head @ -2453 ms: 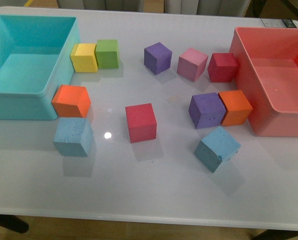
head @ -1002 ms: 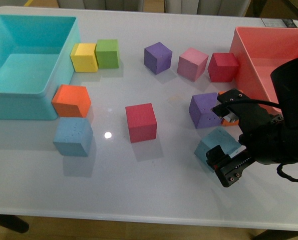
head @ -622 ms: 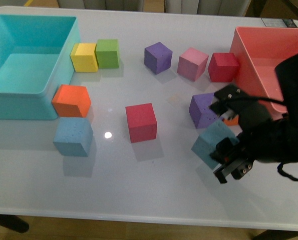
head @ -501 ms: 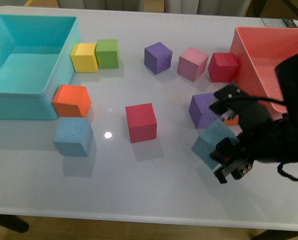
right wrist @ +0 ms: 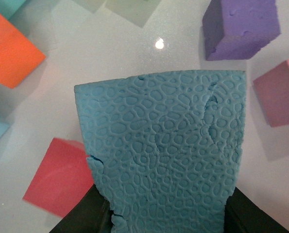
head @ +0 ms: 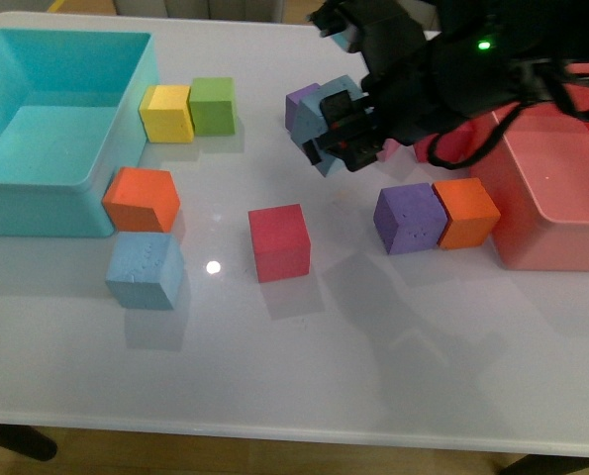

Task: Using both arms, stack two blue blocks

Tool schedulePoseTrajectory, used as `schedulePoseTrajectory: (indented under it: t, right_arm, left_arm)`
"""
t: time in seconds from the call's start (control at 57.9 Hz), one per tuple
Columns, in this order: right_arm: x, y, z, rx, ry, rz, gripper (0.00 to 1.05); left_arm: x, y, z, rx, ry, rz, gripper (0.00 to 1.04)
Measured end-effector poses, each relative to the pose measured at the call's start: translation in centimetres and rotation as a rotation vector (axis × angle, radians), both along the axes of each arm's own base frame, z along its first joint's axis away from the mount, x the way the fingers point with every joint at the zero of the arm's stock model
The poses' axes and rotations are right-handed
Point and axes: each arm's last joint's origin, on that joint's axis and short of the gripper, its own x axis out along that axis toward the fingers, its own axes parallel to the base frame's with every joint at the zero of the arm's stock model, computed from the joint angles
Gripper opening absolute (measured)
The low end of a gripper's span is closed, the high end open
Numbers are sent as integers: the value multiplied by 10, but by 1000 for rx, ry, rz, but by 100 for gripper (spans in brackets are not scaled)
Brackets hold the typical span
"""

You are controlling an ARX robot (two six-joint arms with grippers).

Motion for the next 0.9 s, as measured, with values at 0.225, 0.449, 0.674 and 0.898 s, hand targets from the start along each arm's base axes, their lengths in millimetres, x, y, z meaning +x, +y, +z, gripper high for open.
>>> schedulePoseTrajectory:
  t: [0.225, 0.449, 0.674, 0.898]
  right_arm:
    - [32, 32, -36, -20, 35, -37, 36]
    - [48, 41, -59, -12, 68, -78, 35]
    - [51, 44, -71, -7, 86, -93, 35]
    - [52, 44, -75, -9, 99, -93, 35]
  left_arm:
    - [0, 0, 0, 0, 0, 0, 96]
    - [0, 0, 0, 0, 0, 0, 96]
    - [0, 0, 0, 0, 0, 0, 96]
    - [0, 0, 0, 0, 0, 0, 96]
